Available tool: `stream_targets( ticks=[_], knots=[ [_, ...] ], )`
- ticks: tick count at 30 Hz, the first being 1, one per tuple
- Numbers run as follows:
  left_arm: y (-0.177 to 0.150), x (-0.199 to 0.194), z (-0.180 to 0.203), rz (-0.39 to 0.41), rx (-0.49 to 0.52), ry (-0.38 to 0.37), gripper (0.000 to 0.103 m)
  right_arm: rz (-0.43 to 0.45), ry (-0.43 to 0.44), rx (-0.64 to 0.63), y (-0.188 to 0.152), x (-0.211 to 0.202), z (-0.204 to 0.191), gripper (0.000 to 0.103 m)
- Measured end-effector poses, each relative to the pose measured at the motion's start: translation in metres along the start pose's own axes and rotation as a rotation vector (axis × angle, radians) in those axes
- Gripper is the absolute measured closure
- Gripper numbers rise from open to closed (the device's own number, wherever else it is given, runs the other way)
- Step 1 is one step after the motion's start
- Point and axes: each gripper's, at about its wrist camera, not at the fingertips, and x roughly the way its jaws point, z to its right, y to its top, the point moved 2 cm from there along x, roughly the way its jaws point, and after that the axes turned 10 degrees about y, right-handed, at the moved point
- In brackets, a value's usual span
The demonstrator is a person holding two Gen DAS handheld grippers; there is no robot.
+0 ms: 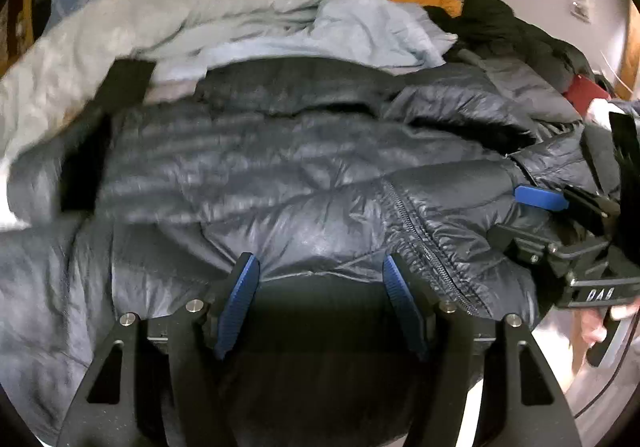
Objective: Fold large clothes
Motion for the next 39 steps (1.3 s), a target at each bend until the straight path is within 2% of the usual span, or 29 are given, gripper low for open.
stream_targets(
  ticks=[3, 7, 12, 15, 17, 18, 20, 21, 23, 25, 28, 31, 33, 37, 39],
  knots=[
    [-0.006, 0.008, 0.007, 0.002, 0.019, 0.041, 0.039, -0.017, -0.042, -0.051, -0.005, 0.006, -0.005, 0.013],
    [-0.008, 0.017, 0.0, -0.03, -0.041, -0.003, 0.038, -0.019, 0.002, -0.006, -0.01, 0.012, 0.006, 0.013],
    [-0.009, 0.017, 0.003, -0.02, -0.026, 0.018, 0.038, -0.028, -0.015, -0.015, -0.009, 0.015, 0.003, 0.012],
    [-0.007, 0.014, 0.0, -0.02, -0.04, 0.004, 0.038, -0.021, -0.008, -0.002, -0.008, 0.01, 0.004, 0.013],
    [-0.003, 0.01, 0.001, -0.039, -0.029, 0.006, 0.039, 0.05, -0.009, 0.019, -0.004, -0.007, 0.001, 0.013],
    [-0.001, 0.006, 0.002, -0.037, -0.01, 0.004, 0.039, 0.127, 0.013, 0.001, -0.002, -0.024, -0.005, 0.013],
    [0.004, -0.006, -0.001, -0.013, -0.004, 0.011, 0.039, 0.221, 0.016, -0.076, 0.003, -0.048, -0.02, 0.012],
    [0.008, -0.014, -0.005, 0.007, -0.022, -0.001, 0.039, 0.249, -0.022, -0.122, 0.007, -0.057, -0.028, 0.012],
    [0.016, -0.029, -0.013, 0.037, -0.05, -0.02, 0.039, 0.266, -0.043, -0.15, 0.01, -0.065, -0.032, 0.012],
    [0.024, -0.043, -0.022, 0.082, -0.065, 0.0, 0.037, 0.278, -0.051, -0.148, 0.013, -0.071, -0.031, 0.012],
    [0.038, -0.053, -0.044, 0.114, -0.102, 0.095, 0.035, 0.233, -0.085, -0.174, 0.023, -0.067, -0.029, 0.012],
    [0.046, -0.048, -0.08, 0.07, -0.257, 0.091, 0.035, 0.161, -0.05, -0.191, 0.044, -0.061, -0.029, 0.012],
    [0.047, -0.044, -0.103, 0.055, -0.331, 0.103, 0.035, 0.076, -0.037, -0.19, 0.073, -0.047, -0.037, 0.012],
    [0.05, -0.037, -0.147, 0.04, -0.357, 0.202, 0.035, 0.012, 0.054, -0.182, 0.127, -0.019, -0.061, 0.012],
    [0.047, -0.039, -0.174, 0.04, -0.413, 0.263, 0.035, -0.026, 0.046, -0.209, 0.149, 0.003, -0.077, 0.012]
  ],
)
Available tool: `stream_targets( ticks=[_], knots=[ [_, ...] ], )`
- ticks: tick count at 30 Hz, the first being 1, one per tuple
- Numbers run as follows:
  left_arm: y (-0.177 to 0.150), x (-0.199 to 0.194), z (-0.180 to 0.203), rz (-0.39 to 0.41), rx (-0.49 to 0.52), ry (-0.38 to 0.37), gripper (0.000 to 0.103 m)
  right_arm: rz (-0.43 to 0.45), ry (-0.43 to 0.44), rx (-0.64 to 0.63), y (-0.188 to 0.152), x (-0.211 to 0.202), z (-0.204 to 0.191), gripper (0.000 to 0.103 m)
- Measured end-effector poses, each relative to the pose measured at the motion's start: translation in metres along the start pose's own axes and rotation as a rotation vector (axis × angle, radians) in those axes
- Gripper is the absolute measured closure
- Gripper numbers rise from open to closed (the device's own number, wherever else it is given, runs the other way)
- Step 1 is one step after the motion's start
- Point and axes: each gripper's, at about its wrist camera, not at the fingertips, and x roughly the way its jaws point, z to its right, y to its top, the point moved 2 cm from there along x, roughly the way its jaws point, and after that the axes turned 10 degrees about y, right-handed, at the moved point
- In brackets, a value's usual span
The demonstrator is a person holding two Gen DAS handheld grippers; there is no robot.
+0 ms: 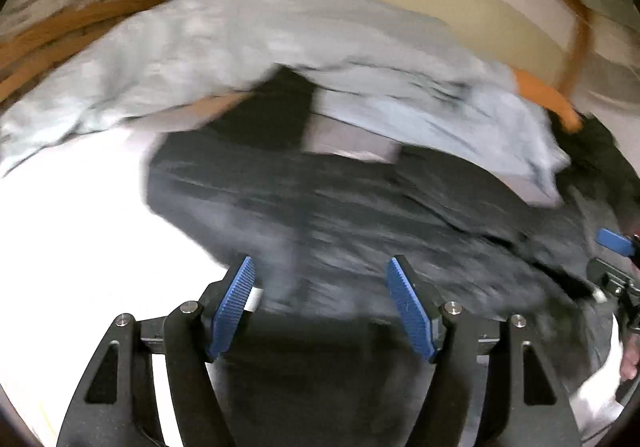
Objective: Fold large clothes
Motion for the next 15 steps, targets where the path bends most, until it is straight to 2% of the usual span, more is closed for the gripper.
stream_targets(
  ticks=[3, 8, 12, 15],
  knots=[
    [0.007, 0.001, -0.04, -0.008, -0.136, 0.022, 0.035, -0.067, 0.037, -0.006, 0.031, 0.043, -0.013, 0.012],
    [0.003, 0.009, -0.065, -0.101, -0.241, -0.007, 0.037, -0.153, 0.078, 0.15, 0.061, 0.115, -0.016, 0.012],
    [0.0, 0.015, -0.068, -0.115, -0.216, 0.04, 0.037, -0.201, -0.027, 0.17, 0.068, 0.17, -0.014, 0.012],
    [-0.001, 0.015, -0.071, -0.131, -0.222, 0.03, 0.037, -0.199, -0.142, 0.129, 0.072, 0.2, -0.007, 0.014]
  ],
)
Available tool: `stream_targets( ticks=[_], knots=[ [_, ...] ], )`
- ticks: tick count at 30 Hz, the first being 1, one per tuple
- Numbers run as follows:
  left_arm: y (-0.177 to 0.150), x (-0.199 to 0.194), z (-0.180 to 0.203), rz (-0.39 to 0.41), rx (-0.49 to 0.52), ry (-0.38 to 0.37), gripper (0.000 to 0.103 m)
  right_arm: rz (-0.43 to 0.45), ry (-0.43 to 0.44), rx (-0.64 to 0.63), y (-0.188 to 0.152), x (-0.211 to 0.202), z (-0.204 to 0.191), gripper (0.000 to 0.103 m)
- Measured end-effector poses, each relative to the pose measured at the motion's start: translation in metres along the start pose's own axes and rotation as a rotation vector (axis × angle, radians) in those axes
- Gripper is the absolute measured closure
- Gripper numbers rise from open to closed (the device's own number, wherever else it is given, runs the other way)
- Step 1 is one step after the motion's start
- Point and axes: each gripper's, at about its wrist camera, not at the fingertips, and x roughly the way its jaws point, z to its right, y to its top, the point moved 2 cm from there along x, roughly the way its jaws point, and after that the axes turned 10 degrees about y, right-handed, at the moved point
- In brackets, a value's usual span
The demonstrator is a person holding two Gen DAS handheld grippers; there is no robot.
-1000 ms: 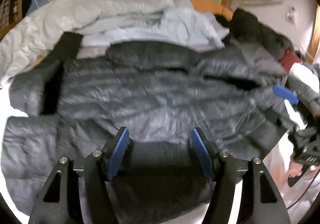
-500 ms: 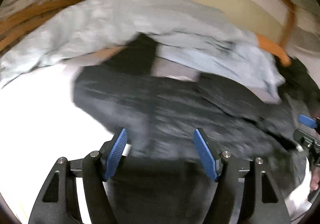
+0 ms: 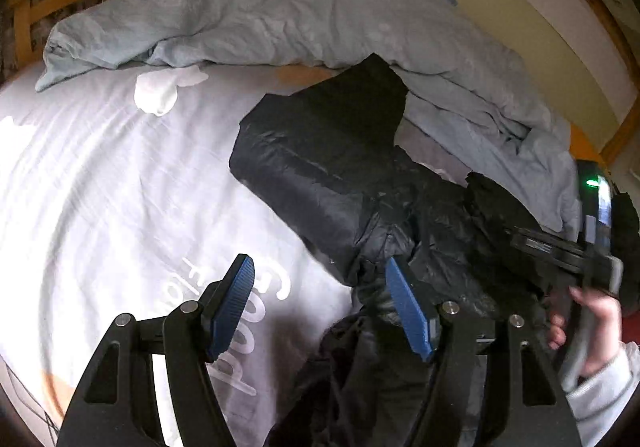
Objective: Fold large clothes
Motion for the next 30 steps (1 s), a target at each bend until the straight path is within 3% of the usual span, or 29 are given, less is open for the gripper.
stream_targets(
  ticks=[2, 4, 6, 8, 12, 14, 18, 21, 23, 26, 30],
  knots=[
    [0.002, 0.001, -0.001, -0.01, -0.009, -0.017, 0.037, 0.05, -0.08, -0.05, 0.004, 0.005, -0.002, 0.014],
    [0.006, -0.002, -0.001, 0.001, -0.016, -0.027, 0.037, 0.064, -0.05, -0.073, 0.007, 0.011, -0.004, 0.014],
    [0.008, -0.006, -0.001, 0.02, -0.017, -0.031, 0.037, 0.014, -0.029, -0.044, 0.008, 0.025, -0.001, 0.019],
    [0.01, -0.009, 0.001, 0.028, -0.013, -0.044, 0.037, -0.006, -0.03, -0.017, 0.011, 0.037, 0.006, 0.033],
    [0.009, -0.009, 0.005, 0.036, 0.008, -0.044, 0.042, -0.032, -0.021, -0.033, 0.005, 0.048, 0.008, 0.097],
    [0.011, -0.013, 0.0, 0.044, -0.01, -0.067, 0.06, 0.007, 0.019, -0.07, 0.003, 0.036, 0.001, 0.097],
    [0.019, -0.03, -0.022, 0.102, -0.08, -0.073, 0.061, 0.074, 0.173, -0.157, 0.002, -0.007, -0.027, 0.097],
    [0.023, -0.034, -0.033, 0.11, -0.111, -0.065, 0.061, 0.06, 0.257, -0.177, 0.0, -0.027, -0.048, 0.097],
    [0.023, -0.03, -0.036, 0.086, -0.133, -0.094, 0.061, 0.028, 0.282, -0.19, -0.006, -0.028, -0.059, 0.097],
    [0.019, -0.02, -0.038, 0.005, -0.178, -0.221, 0.061, -0.003, 0.27, -0.232, -0.025, -0.021, -0.074, 0.097],
    [0.019, -0.027, -0.037, 0.042, -0.147, -0.161, 0.061, -0.055, 0.322, -0.213, -0.052, -0.006, -0.079, 0.097]
  ],
)
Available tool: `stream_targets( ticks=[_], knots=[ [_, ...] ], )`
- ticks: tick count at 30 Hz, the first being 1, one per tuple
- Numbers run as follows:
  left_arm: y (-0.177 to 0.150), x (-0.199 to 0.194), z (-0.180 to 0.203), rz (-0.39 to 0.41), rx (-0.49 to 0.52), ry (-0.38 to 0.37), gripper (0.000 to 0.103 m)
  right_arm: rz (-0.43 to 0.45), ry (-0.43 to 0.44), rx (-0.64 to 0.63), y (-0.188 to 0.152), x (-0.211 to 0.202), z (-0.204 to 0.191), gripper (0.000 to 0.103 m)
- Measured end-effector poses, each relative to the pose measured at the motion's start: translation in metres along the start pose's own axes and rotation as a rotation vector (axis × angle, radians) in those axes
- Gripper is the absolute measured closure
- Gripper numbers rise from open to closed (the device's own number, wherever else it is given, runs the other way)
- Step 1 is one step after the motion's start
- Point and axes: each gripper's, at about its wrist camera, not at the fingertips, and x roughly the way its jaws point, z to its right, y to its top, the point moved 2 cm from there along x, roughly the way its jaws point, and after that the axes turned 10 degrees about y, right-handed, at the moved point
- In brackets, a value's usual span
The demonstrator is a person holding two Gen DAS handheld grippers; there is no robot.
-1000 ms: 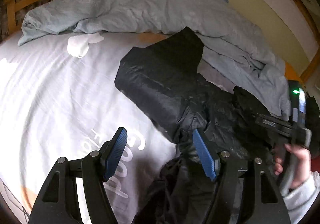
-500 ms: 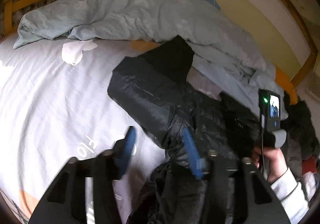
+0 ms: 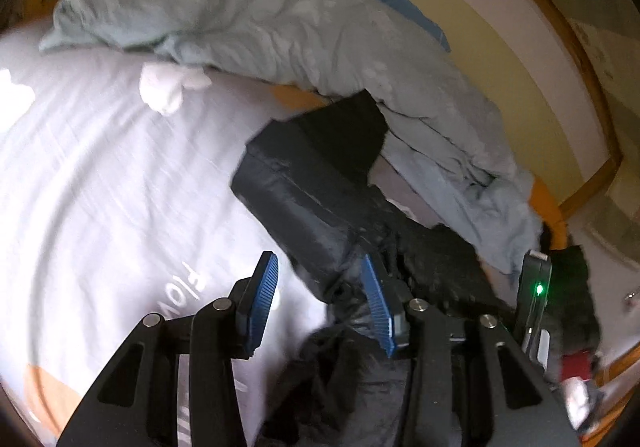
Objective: Fold large clothes
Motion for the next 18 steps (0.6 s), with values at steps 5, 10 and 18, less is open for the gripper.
stream_targets(
  ticks=[5, 10, 18],
  knots=[
    [-0.001, -0.001, 0.001, -0.006, 0.016, -0.017, 0.061, -0.09, 0.114, -0.033, -0.014, 0.01, -0.013, 0.086],
    [-0.004, 0.002, 0.002, -0.017, 0.032, -0.025, 0.061, -0.053, 0.164, -0.065, -0.005, -0.01, -0.02, 0.067],
    [-0.023, 0.012, 0.042, -0.052, 0.153, -0.178, 0.061, 0.176, 0.219, 0.094, 0.045, -0.053, 0.01, 0.046]
  ],
)
